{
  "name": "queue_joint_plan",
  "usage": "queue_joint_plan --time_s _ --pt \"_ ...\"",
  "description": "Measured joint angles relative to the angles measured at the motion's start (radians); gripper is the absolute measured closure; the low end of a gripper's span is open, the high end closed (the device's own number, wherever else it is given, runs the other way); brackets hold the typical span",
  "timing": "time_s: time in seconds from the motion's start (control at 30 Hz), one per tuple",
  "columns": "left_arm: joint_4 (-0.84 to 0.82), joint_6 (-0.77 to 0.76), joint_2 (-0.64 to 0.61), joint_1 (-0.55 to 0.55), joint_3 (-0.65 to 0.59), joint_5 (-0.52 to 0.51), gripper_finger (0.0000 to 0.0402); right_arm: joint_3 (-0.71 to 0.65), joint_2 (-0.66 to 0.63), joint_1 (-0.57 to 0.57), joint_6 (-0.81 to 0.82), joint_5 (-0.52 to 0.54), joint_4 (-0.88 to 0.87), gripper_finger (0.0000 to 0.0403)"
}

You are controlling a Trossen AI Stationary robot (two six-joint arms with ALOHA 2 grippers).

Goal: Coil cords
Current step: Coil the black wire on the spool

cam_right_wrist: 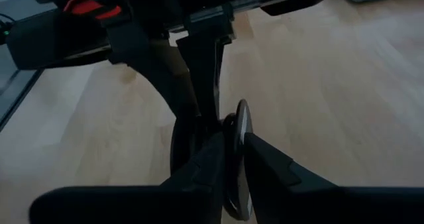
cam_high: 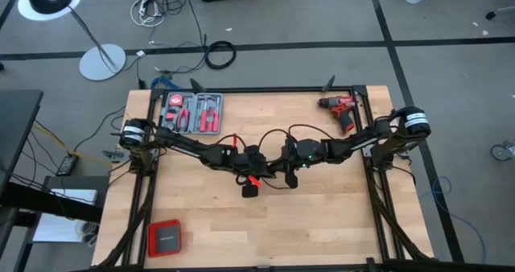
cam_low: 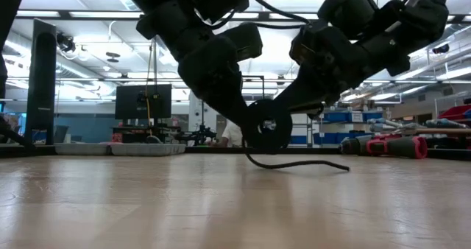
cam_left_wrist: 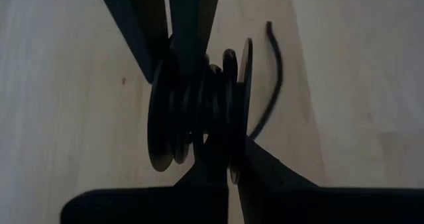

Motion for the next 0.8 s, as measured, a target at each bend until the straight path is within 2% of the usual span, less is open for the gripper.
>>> queue_joint_plan --time_s 0.1,0.23,0.57,0.7,0.8 --pt "-0.018 0.000 0.000 0.000 0.004 -0.011 0.0392 0.000 0.014 -0.001 0.005 0.000 0.005 0.0354" --pt "-0.022 0.000 0.001 0.000 0.004 -0.019 0.0391 0.000 0.014 0.002 0.000 0.005 -0.003 0.0393" --pt "-0.022 -0.017 0.001 0.000 0.003 -0.028 0.0384 0.000 0.015 0.012 0.004 0.017 -0.011 0.0400" --pt "-0.023 -0.025 -0.001 0.000 0.002 -0.019 0.0344 -0.001 0.016 0.016 0.010 0.018 -0.020 0.0401" --pt "-0.106 -0.024 -0.004 0.001 0.042 -0.018 0.0300 -0.002 0.019 0.018 0.015 0.010 -0.028 0.0401"
